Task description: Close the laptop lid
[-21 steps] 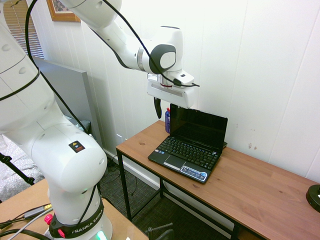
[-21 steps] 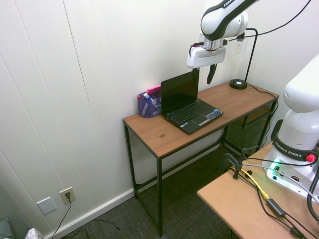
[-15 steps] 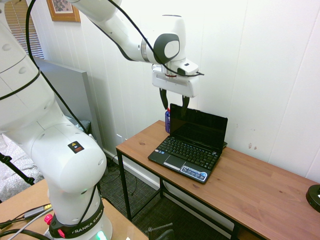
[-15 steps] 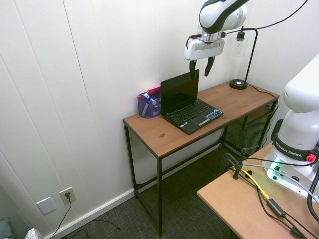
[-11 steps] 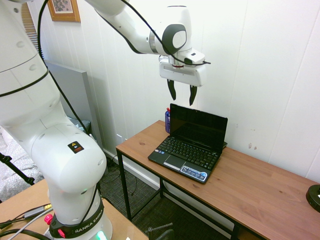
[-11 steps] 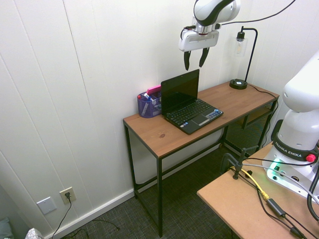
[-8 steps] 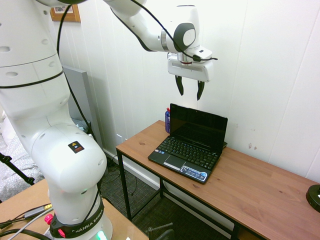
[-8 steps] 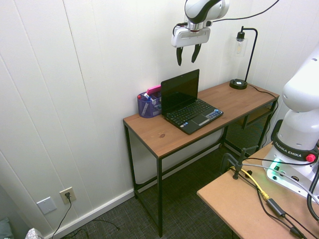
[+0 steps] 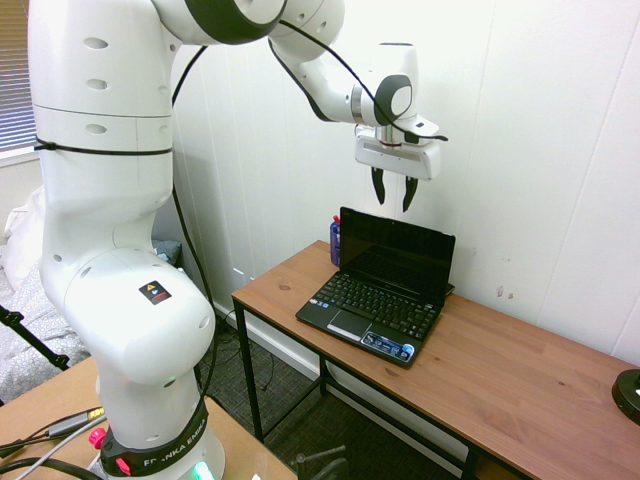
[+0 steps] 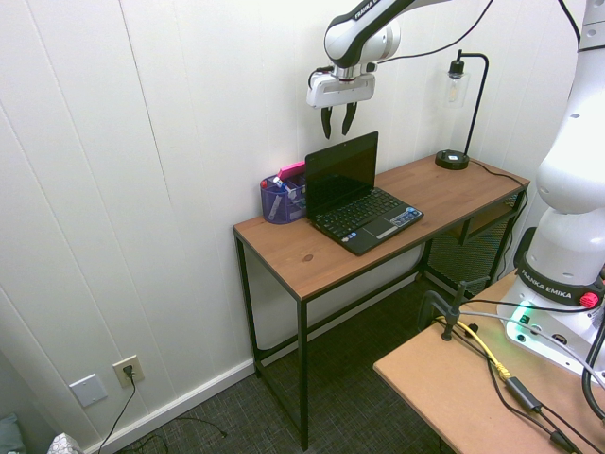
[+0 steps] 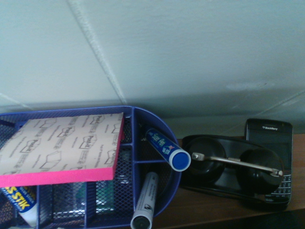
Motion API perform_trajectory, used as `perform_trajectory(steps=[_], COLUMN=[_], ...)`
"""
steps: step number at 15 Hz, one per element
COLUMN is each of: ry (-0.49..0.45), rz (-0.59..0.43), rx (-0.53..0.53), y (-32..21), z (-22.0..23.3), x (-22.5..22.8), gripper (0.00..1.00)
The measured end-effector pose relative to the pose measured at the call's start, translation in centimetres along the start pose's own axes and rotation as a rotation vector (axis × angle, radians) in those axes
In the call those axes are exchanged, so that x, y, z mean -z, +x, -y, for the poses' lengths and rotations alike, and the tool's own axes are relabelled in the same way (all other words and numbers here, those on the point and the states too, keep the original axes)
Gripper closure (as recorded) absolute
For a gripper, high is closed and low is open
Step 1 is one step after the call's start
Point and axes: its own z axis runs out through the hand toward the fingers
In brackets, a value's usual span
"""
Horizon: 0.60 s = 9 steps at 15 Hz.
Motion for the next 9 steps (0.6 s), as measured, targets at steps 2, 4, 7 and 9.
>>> perform_trajectory(steps=[2,4,7,9], ry=[-0.013,-0.016,-0.014,-0.013], rz=[0.007,0.011,0.022,0.027], rx=[-0.011,-0.02,-0.035,-0.043], y=[0.6,1.0,1.2,1.3], z=[-0.3,-0.3,-0.3,-0.4], x=[-1.2,-2.2,-3.7,-3.9], gripper=[1.0,1.0,1.0,1.0])
